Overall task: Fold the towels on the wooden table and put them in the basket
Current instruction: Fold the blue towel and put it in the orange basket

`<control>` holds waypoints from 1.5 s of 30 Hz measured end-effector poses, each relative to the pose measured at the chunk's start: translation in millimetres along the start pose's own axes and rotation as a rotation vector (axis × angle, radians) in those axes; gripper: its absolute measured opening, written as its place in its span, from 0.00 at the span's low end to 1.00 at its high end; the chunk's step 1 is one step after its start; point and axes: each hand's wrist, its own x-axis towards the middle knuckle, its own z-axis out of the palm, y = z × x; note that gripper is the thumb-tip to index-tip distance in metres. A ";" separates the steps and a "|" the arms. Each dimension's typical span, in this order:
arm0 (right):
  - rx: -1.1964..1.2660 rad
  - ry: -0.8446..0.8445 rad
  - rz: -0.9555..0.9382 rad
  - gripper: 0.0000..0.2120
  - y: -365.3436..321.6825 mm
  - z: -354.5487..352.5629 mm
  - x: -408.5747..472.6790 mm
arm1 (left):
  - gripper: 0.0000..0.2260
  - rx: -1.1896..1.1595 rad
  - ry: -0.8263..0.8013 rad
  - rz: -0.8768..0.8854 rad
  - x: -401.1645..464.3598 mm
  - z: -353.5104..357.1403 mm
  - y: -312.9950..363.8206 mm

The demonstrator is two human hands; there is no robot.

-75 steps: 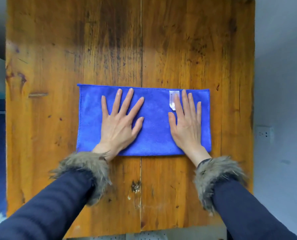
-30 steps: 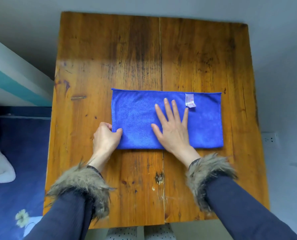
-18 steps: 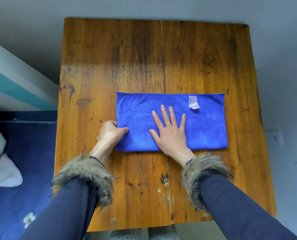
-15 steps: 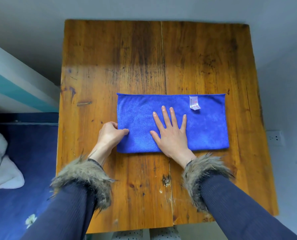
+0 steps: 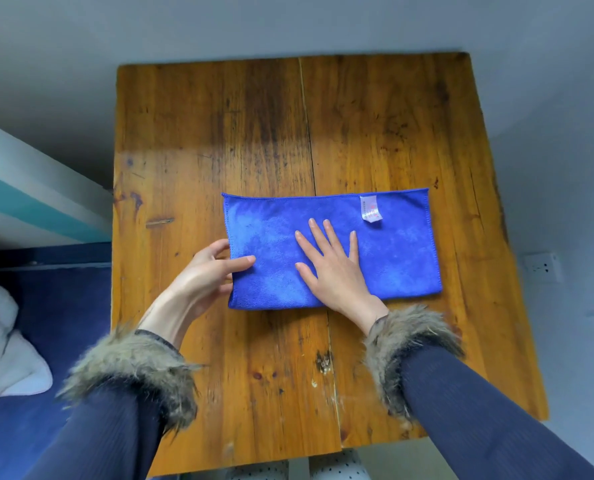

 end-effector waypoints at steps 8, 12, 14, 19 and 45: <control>0.363 0.406 0.193 0.19 70.5 -33.5 -47.2 | 0.12 0.029 0.026 0.145 -20.8 70.9 31.1; 0.475 0.400 0.340 0.13 113.3 -38.3 -72.6 | 0.12 0.150 0.073 0.224 -16.6 133.9 38.7; 0.576 0.365 0.400 0.12 128.8 -37.4 -79.1 | 0.13 0.242 0.096 0.254 -8.9 168.3 35.3; 0.800 0.264 0.497 0.12 148.1 -42.3 -85.1 | 0.16 0.485 0.156 0.290 13.1 235.4 11.4; 0.882 0.102 0.554 0.18 164.1 -47.5 -77.0 | 0.13 0.683 0.327 0.685 31.5 243.2 -25.8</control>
